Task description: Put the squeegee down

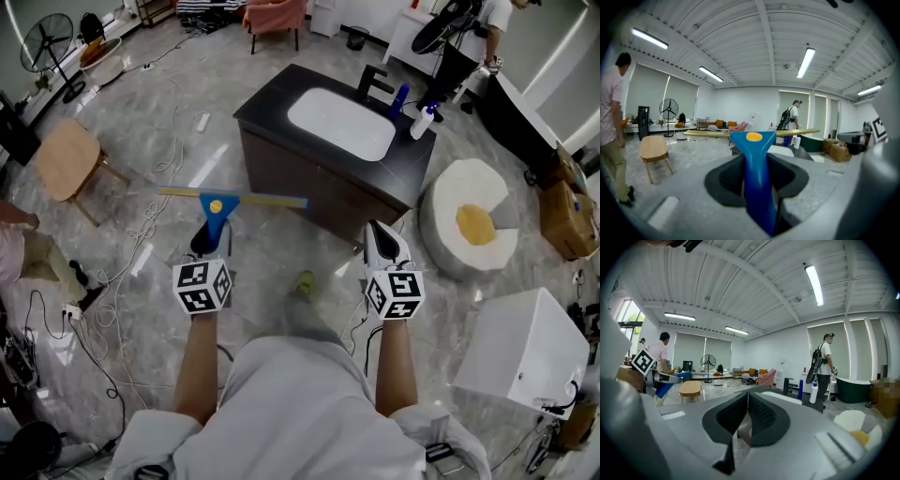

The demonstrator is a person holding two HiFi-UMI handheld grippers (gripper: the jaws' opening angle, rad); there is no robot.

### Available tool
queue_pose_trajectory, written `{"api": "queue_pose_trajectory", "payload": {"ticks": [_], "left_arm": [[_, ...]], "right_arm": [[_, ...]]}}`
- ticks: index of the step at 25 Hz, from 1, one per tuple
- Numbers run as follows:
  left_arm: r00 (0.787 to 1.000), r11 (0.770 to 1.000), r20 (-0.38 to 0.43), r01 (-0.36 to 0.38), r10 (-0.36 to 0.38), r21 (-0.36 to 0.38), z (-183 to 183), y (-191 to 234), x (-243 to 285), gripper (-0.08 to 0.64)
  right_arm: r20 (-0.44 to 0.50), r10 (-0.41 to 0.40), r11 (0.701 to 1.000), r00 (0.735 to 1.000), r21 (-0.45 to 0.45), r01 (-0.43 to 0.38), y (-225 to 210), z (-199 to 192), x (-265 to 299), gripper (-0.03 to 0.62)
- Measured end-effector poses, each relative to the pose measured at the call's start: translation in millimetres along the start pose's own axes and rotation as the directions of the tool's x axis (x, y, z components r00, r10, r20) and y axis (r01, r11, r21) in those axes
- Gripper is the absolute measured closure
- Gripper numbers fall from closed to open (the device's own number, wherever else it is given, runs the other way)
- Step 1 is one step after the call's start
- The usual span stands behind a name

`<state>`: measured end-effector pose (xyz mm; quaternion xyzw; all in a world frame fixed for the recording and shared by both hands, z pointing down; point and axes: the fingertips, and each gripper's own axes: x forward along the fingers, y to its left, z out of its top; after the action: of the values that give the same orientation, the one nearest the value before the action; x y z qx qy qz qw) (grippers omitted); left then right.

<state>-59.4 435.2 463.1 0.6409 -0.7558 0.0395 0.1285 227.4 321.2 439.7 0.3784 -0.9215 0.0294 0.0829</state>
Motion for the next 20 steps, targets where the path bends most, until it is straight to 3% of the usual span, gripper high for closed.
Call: {"api": "queue_pose_trajectory", "payload": {"ticks": [5,20], "left_arm": [[1.0,1.0,-0.01,0.0,0.0,0.009,7.5,16.4,58.6,0.431],[0.996,0.999,-0.087,0.013,-0.01,0.036,64.6,59.1,305.9,0.431]], "right_arm": [[-0.004,0.013,1.0,1.0,0.015,-0.013,-17.3,-2.2,56.0,0.583],[-0.024,-0.01,0.997,1.0,0.082,0.012,-137.0,32.2,290.6,0.583]]}}
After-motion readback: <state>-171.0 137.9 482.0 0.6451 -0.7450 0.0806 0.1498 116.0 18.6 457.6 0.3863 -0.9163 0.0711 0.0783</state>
